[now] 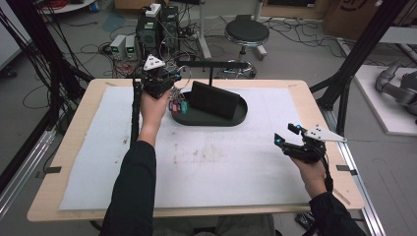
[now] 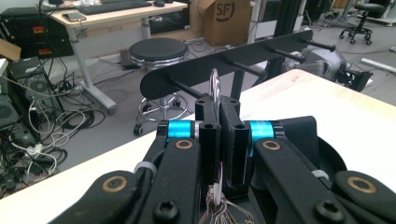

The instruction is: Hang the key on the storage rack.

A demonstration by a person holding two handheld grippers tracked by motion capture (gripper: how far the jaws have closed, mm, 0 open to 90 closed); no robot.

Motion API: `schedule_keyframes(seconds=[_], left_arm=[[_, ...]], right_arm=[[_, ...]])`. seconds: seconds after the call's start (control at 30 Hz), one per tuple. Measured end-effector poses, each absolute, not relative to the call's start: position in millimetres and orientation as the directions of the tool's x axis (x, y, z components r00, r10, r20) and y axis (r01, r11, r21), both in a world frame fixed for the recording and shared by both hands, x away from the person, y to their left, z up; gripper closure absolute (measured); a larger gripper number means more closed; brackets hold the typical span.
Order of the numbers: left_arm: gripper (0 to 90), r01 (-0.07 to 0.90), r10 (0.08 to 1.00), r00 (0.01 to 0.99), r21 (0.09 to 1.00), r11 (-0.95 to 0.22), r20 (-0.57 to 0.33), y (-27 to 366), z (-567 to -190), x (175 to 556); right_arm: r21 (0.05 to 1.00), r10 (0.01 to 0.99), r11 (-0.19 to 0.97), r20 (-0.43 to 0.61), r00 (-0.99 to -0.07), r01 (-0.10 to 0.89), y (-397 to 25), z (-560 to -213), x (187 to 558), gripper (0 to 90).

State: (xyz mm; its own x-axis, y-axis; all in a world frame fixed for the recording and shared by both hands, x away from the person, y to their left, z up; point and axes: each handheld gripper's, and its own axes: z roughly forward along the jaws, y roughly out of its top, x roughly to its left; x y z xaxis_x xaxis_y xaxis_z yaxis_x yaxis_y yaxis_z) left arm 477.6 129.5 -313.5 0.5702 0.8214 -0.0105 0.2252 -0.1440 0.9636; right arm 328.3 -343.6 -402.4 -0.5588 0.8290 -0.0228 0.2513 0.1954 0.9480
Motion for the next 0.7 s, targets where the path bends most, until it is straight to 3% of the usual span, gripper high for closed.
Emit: schedule_keyframes(seconds=[0.7], left_arm=[[86.3, 0.249, 0.845, 0.532, 0.964, -0.097, -0.052, 131, -332, 489]], right_arm=[[0.949, 0.83, 0.197, -0.028, -0.557, 0.246, -345, -403, 328, 30.4]])
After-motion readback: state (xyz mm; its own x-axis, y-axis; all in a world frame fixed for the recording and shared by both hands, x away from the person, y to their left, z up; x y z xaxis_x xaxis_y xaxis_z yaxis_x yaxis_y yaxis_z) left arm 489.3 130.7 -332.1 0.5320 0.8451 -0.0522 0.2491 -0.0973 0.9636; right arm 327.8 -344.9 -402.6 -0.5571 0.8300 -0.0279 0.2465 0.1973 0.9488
